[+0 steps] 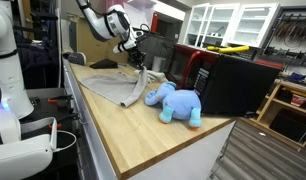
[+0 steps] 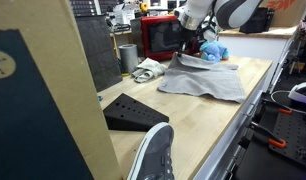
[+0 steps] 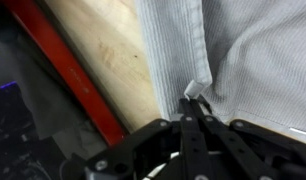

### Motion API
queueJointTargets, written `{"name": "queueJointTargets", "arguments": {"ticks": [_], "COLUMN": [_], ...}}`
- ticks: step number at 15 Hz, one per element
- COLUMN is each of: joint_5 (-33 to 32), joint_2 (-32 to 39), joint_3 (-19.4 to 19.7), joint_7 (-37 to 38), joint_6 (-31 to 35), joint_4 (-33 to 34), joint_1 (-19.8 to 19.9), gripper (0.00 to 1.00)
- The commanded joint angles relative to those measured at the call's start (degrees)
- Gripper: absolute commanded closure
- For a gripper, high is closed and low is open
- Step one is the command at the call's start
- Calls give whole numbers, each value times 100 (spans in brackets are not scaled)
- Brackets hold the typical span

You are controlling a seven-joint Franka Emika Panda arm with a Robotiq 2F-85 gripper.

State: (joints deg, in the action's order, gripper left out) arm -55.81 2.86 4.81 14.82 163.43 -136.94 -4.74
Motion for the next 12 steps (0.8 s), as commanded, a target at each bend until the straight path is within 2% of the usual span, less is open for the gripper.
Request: {"name": "queueJointTargets", "arguments": {"ticks": [1,8,11,12], "joint_5": [-1116,-2856,-3704,-4104], "joint_2": [53,705,1011,1090], "joint_3": [161,545,627,623], "joint_7": [54,942,1733,2146], "joint_6": [412,308,303,290], "joint_4": [177,986,1393,1551], "joint_1": [77,243,217,203], "gripper": [100,100,100,93]}}
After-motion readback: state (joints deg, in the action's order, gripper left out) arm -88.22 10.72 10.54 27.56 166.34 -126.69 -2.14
